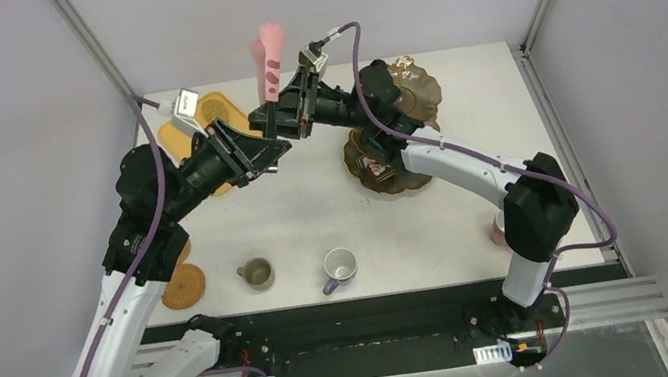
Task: Serve the afternoon tea
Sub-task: Adjust the clamp.
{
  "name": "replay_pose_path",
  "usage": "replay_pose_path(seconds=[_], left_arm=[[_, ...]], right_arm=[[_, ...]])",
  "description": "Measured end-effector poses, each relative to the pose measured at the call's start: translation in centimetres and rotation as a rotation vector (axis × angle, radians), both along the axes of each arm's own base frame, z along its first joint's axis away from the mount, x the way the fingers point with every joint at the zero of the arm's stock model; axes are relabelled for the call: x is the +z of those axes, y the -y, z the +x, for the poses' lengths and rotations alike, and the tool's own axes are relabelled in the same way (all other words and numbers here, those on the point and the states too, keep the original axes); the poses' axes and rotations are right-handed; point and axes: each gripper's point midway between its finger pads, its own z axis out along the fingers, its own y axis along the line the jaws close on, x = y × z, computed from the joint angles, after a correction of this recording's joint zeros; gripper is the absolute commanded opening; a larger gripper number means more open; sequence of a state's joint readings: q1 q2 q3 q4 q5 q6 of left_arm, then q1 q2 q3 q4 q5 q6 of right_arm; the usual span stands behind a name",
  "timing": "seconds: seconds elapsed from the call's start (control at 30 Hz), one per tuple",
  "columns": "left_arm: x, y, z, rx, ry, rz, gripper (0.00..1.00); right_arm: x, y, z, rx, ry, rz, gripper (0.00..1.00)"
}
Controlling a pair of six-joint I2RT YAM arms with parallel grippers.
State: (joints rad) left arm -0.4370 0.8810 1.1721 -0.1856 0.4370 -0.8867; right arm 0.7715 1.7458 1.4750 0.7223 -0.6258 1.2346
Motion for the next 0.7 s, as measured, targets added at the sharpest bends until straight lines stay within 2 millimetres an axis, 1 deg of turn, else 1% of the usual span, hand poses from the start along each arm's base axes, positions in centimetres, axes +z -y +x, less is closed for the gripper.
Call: replay_pose_path(seconds=[0.03,0.07,0.17,0.23,0.3,0.33,0.4,0.5,0.6,0.67,0.7], left_arm=[[-0.1,-0.1,-0.1,0.001,0.000,0.006,0.10],[-0.3,-0.2,-0.2,0.004,-0.005,0.012,0.10],[-0.5,-0.4,-0.5,0.006,-0.013,0.017,0.11],[-0.8,-0.5,-0.8,0.006,-0.019,0.019,0.11],[-1.1,-0.6,-1.1,0.002,-0.025,0.016,0.12],[-1.3,-0.6,-1.3,0.000,-0.028,0.014,0.12],[-1.6,-0.6,-1.5,-0.005,-0.040,0.002,0.13],[-1.9,-0.5,-1.8,-0.014,-0.056,-0.015,0.14],[-1.9,-0.3,-1.9,-0.027,-0.063,-0.023,0.15],[-1.8,-0.1,-1.8,-0.036,-0.063,-0.030,0.15],[-1.8,0.0,-1.7,-0.041,-0.066,-0.032,0.16]], right_arm=[[-0.6,-0.1,0.4,-0.014,-0.015,-0.022,0.48],[-0.9,-0.2,0.6,-0.021,-0.025,-0.034,0.50],[-1.8,-0.2,1.1,-0.040,-0.042,-0.068,0.51],[-1.9,0.2,1.7,-0.054,-0.050,-0.077,0.50],[-2.0,0.9,2.8,-0.077,-0.055,-0.080,0.46],[-2.0,1.4,3.4,-0.090,-0.058,-0.082,0.42],[-1.8,2.1,4.5,-0.109,-0.058,-0.080,0.37],[-0.7,2.9,5.7,-0.112,-0.052,-0.055,0.35],[-0.1,2.7,5.8,-0.086,-0.045,-0.035,0.33],[0.0,2.2,5.6,-0.063,-0.045,-0.031,0.30],[0.0,2.0,5.4,-0.052,-0.048,-0.030,0.26]])
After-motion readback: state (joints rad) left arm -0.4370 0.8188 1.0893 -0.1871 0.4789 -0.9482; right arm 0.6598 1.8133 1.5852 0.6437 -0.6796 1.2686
